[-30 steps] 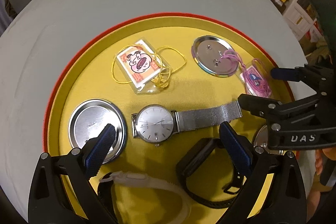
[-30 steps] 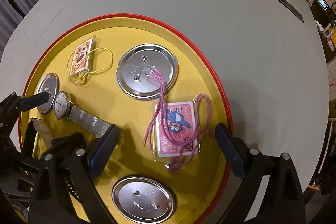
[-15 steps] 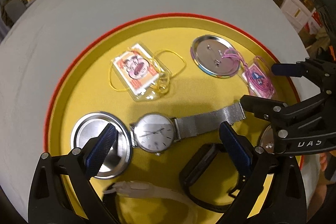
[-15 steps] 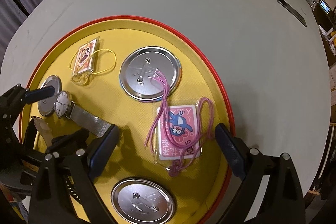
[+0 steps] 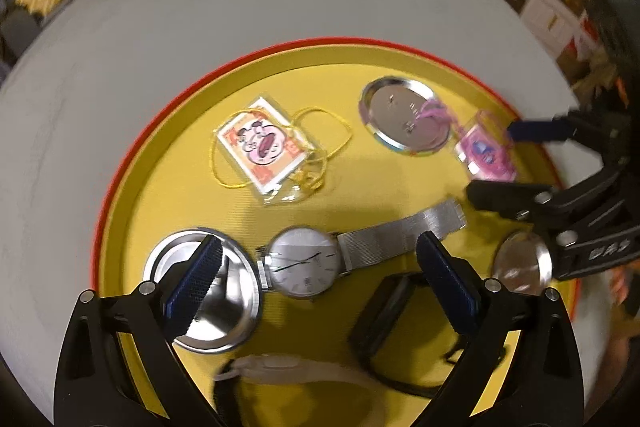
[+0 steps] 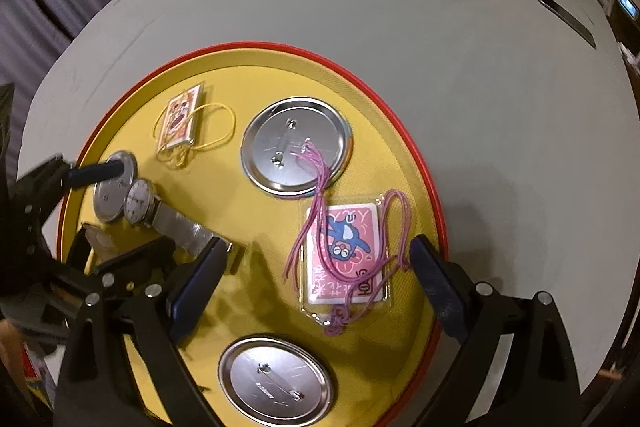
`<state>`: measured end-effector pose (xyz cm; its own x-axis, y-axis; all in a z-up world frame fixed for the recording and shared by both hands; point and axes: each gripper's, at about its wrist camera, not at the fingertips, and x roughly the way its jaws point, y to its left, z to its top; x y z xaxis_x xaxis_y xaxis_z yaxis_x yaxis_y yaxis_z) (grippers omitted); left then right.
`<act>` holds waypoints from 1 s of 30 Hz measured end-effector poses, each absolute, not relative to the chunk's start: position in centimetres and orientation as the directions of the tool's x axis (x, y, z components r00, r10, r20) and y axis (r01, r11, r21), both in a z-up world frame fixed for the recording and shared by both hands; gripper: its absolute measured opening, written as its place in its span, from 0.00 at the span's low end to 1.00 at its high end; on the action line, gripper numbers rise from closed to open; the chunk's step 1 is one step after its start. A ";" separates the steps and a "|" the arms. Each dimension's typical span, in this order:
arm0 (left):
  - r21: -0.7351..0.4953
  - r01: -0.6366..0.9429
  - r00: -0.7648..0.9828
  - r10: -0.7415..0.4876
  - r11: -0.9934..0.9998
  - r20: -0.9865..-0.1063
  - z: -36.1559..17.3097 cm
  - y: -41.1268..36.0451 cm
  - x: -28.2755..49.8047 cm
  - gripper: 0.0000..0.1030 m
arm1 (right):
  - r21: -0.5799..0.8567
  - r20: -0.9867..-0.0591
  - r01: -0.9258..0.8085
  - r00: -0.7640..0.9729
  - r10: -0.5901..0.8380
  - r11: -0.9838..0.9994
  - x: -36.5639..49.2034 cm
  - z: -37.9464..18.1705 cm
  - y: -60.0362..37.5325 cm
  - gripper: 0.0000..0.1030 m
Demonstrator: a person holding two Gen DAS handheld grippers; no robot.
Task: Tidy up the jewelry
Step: 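Move the right tool over the pink-cord card badge while the left tool approaches the silver mesh watch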
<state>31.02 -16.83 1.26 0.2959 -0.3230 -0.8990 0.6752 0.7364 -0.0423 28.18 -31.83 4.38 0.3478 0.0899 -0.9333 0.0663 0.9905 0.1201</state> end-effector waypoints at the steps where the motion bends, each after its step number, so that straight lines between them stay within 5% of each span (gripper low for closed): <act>1: -0.044 0.678 0.297 -0.328 0.733 -0.897 1.3 -16.8 31.1 0.93 | 0.113 -0.932 0.058 0.351 0.086 0.992 28.1 4.4 -31.8 0.85; 15: -0.018 0.675 0.317 -0.312 0.737 -0.896 1.0 -16.3 32.2 0.93 | 0.031 -0.908 -0.028 0.417 0.040 0.999 26.3 3.8 -30.9 0.86; 30: 0.025 0.877 0.230 -0.374 0.480 -0.899 1.4 -18.4 30.2 0.93 | -0.042 -0.899 -0.093 0.438 0.003 0.995 25.2 3.5 -29.7 0.86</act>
<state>30.23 -18.43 1.38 0.2299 -0.3737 -0.8986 0.8770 0.4798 0.0248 25.17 -29.70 3.46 0.4380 0.0025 -0.8990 -0.0926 0.9948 -0.0423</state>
